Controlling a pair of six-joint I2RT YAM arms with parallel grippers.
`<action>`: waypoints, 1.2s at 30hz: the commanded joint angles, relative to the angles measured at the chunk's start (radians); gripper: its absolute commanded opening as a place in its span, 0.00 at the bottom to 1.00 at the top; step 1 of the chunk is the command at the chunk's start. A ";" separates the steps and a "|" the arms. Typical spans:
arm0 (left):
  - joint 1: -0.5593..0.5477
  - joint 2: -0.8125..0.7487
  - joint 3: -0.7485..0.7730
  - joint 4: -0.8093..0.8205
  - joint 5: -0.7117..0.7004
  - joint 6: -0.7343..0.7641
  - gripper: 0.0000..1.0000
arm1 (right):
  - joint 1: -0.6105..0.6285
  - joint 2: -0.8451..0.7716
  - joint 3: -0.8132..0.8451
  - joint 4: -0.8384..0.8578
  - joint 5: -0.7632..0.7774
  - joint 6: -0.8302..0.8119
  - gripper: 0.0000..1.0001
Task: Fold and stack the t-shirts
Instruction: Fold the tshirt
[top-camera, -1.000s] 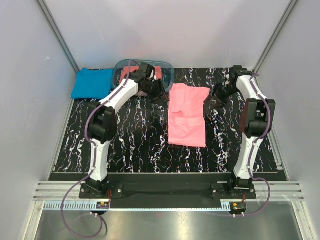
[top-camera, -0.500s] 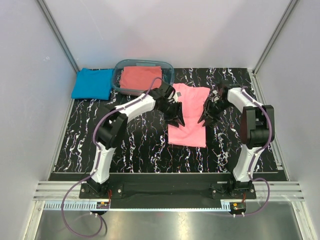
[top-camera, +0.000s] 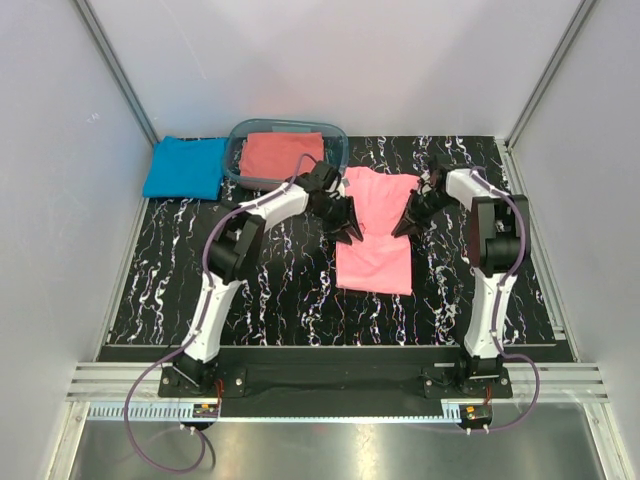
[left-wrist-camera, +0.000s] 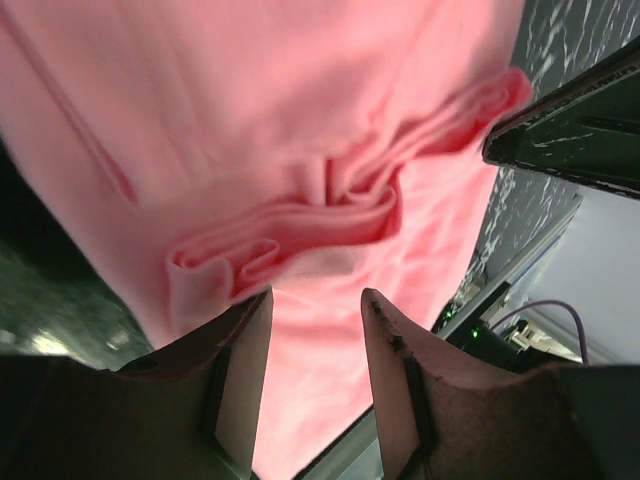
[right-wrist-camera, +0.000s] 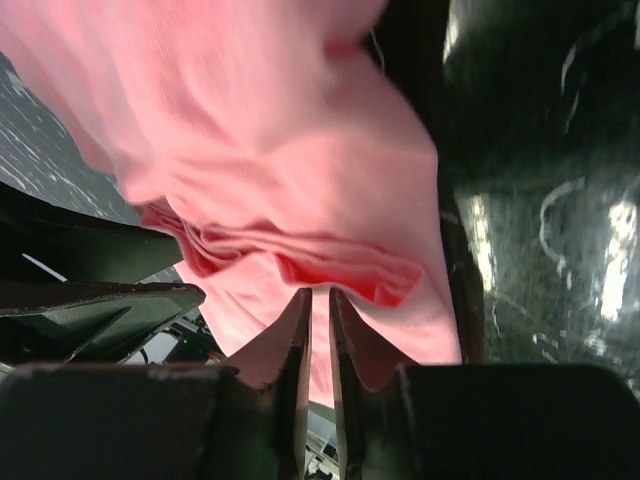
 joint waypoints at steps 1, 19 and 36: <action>0.032 0.049 0.109 0.035 0.011 -0.007 0.45 | -0.002 0.057 0.118 0.025 0.005 0.010 0.18; -0.036 -0.265 -0.069 -0.077 -0.060 0.122 0.54 | 0.004 -0.188 0.082 -0.199 0.214 -0.125 0.40; -0.132 -0.291 -0.447 0.073 -0.057 0.082 0.35 | 0.106 -0.358 -0.540 0.081 0.028 -0.036 0.16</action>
